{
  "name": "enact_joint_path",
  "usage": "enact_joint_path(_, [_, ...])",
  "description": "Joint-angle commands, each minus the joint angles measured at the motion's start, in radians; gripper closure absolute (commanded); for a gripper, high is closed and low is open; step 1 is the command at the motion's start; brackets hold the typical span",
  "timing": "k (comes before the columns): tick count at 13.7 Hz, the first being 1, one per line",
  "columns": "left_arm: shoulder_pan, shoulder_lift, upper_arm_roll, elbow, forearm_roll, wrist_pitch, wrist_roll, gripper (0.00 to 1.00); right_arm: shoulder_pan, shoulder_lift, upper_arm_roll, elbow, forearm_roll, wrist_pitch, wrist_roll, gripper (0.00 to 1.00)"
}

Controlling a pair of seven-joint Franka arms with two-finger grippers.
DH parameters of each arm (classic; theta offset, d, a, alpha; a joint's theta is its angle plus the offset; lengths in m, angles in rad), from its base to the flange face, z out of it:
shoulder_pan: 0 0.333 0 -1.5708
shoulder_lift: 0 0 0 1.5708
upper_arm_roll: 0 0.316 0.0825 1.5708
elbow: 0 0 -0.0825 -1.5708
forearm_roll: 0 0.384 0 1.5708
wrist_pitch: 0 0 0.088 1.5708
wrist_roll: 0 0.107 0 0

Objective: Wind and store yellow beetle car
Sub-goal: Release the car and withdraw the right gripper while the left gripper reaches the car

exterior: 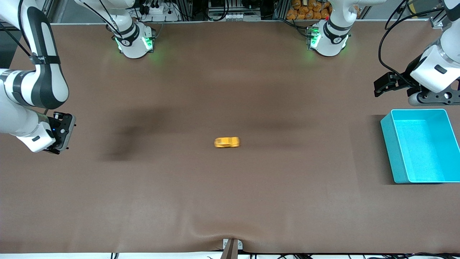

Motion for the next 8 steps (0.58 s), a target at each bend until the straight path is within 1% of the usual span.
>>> enact_joint_path(1, [0.012,-0.006,-0.002,-0.011,-0.019,-0.003,-0.015,0.00,0.000,-0.011,0.000,0.025,0.016,-0.041,0.006,0.00])
enact_joint_path(4, [0.013,-0.013,-0.003,-0.036,-0.022,-0.003,-0.026,0.00,0.000,-0.043,0.000,0.032,0.016,-0.076,0.041,0.00])
enact_joint_path(5, [0.013,-0.014,-0.005,-0.047,-0.023,-0.002,-0.065,0.00,0.002,-0.054,0.001,0.038,0.016,-0.101,0.064,0.00])
enact_joint_path(7, [0.014,-0.014,-0.003,-0.056,-0.067,0.003,-0.119,0.00,0.017,-0.077,0.001,0.054,0.016,-0.157,0.113,0.00])
enact_joint_path(8, [0.034,-0.014,-0.003,-0.054,-0.104,0.006,-0.154,0.00,0.022,-0.095,0.001,0.067,0.016,-0.180,0.139,0.00])
